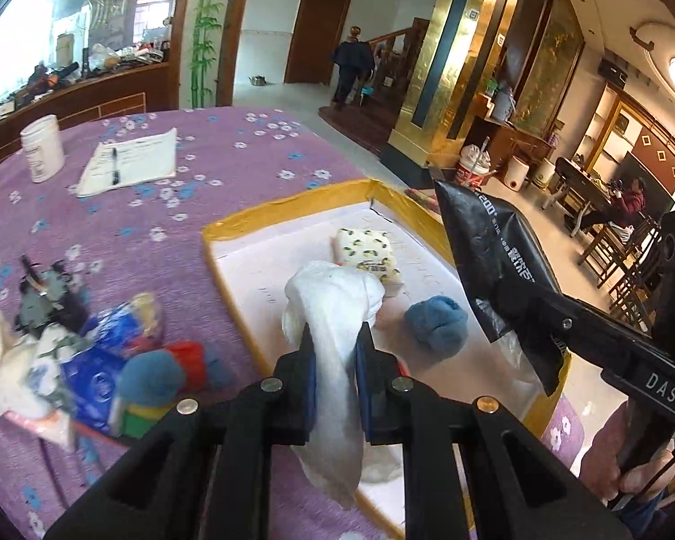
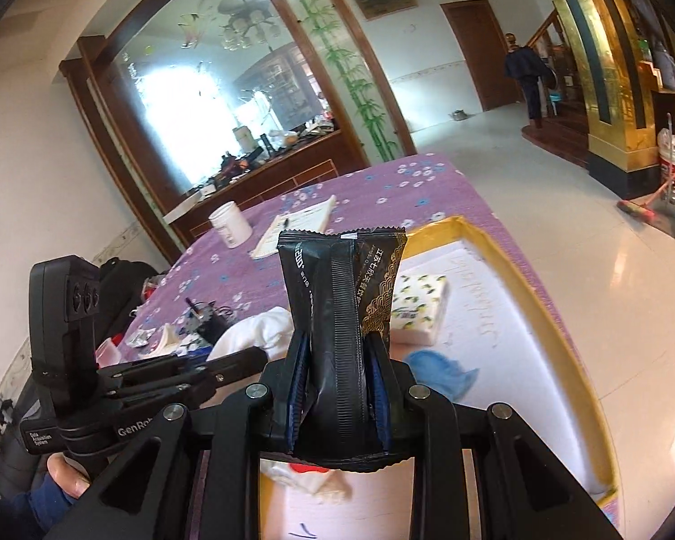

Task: Organize soft objects
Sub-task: 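Release the white cloth into the tray with the left gripper while the right gripper drops the black bag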

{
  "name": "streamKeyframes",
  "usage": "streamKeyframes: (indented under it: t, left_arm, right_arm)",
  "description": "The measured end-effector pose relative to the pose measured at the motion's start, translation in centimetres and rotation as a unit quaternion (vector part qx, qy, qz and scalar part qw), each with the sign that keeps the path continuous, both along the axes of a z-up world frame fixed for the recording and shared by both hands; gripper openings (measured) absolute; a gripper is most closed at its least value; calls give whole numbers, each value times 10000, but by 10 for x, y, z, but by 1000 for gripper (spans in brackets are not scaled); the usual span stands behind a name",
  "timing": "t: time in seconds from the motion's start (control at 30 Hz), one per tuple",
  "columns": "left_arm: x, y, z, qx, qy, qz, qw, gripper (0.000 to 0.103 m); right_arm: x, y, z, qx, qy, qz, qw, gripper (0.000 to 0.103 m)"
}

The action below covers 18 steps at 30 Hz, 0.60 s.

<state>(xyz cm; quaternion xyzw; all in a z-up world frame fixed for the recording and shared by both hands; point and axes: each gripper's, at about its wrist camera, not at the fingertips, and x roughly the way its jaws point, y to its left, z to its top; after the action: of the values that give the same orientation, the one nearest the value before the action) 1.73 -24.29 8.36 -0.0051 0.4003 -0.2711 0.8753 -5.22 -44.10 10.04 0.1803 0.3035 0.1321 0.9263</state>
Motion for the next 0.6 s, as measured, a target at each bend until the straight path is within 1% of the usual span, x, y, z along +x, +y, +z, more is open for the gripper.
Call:
streamKeyframes:
  t: [0.1, 0.23, 0.33, 0.47, 0.6]
  left_arm:
    - [13, -15, -8, 79, 101, -9, 9999, 14]
    - [28, -26, -20, 22, 282, 34, 9996, 14]
    - [32, -29, -28, -24, 348, 61, 9994, 14]
    - [41, -26, -38, -105, 451, 102, 9989, 14]
    - [46, -23, -42, -134, 485, 87, 9987, 14]
  right_arm:
    - [12, -12, 0, -81, 98, -131, 9998, 28]
    - [29, -25, -3, -137, 271, -270, 9992, 28]
    - [45, -33, -8, -191, 474, -326, 9982, 28]
    - [67, -32, -14, -355, 728, -263, 9964, 28]
    - [88, -26, -21, -643, 952, -307, 9929, 28]
